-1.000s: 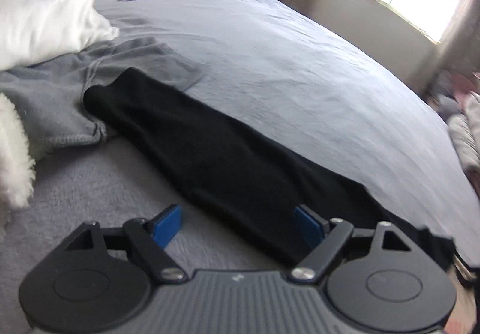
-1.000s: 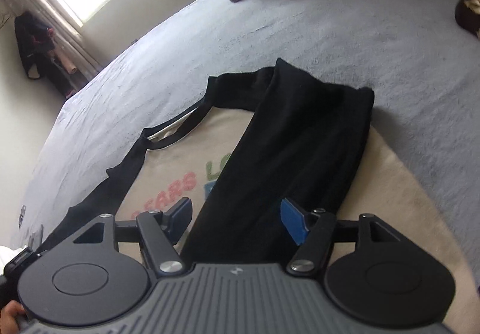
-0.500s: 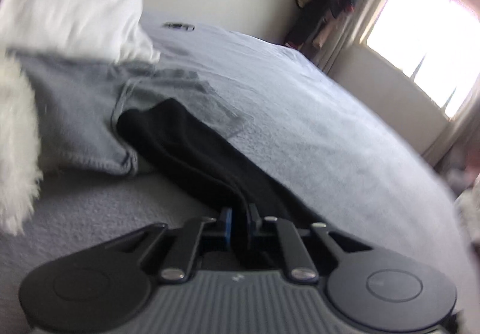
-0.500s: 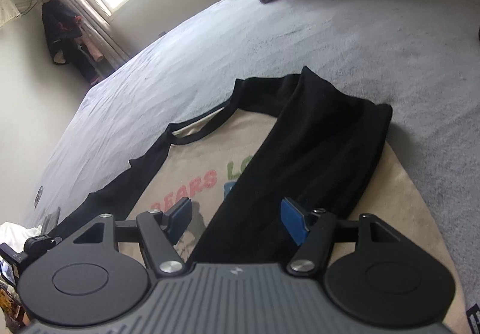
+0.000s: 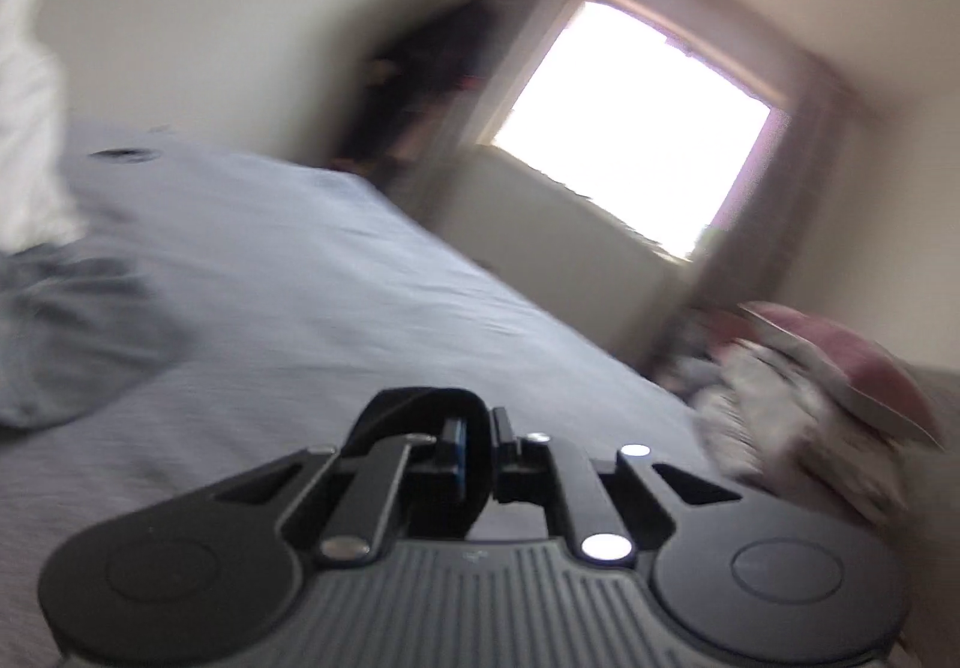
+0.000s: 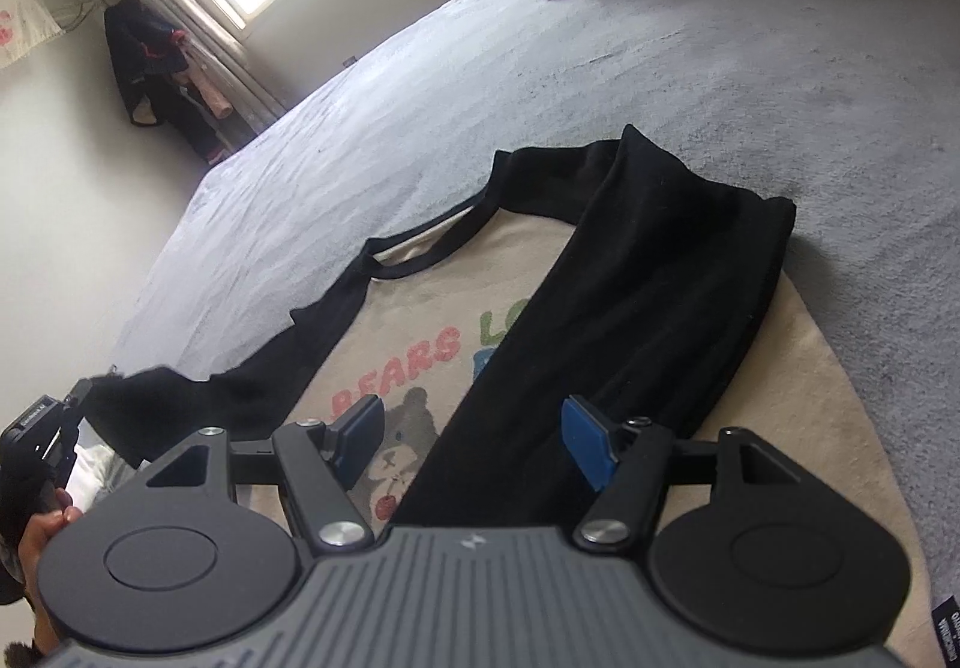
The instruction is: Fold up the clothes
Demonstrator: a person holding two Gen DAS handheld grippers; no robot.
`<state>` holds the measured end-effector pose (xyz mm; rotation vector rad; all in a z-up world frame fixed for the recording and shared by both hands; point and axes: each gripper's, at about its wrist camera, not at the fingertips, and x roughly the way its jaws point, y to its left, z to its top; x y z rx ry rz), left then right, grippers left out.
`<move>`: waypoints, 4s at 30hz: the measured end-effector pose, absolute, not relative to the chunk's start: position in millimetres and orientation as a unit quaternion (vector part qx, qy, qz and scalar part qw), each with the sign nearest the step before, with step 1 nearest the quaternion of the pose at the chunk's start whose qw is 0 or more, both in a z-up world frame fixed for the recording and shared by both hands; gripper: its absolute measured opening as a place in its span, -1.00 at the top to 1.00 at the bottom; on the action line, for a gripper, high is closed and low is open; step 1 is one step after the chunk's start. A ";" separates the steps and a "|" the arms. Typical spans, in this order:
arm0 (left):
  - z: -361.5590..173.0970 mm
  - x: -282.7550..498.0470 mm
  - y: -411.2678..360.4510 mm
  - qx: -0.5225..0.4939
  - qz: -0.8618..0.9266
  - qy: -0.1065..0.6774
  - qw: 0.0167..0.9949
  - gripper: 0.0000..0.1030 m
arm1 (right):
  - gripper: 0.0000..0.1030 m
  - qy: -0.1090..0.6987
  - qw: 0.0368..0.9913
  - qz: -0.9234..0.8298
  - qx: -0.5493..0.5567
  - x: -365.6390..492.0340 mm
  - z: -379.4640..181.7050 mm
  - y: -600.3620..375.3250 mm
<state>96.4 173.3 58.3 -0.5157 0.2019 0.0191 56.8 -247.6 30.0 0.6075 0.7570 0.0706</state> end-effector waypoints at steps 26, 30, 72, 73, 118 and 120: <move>-4.2 52.2 -1.1 -0.067 -0.282 0.361 0.886 0.21 | -0.33 0.347 0.872 0.028 0.343 64.6 27.5 -272.7; 3.0 50.9 16.4 -0.127 -0.257 0.351 0.891 -0.08 | -0.33 0.354 0.870 0.026 0.344 62.6 23.8 -274.1; -29.7 66.3 33.1 -0.272 -0.177 0.359 0.875 -0.31 | -0.33 0.389 0.852 0.054 0.346 60.4 13.0 -262.5; -30.9 66.9 32.0 -0.273 -0.175 0.348 0.880 -0.29 | -0.33 0.390 0.850 0.058 0.349 60.3 12.6 -262.3; -9.0 86.9 110.9 -0.113 -0.111 0.362 0.918 -0.35 | 0.67 0.348 0.933 0.068 0.063 51.2 -2.7 -157.7; -8.7 89.0 110.6 -0.114 -0.117 0.361 0.918 -0.35 | 0.77 0.328 0.938 0.059 0.100 50.5 10.0 -171.1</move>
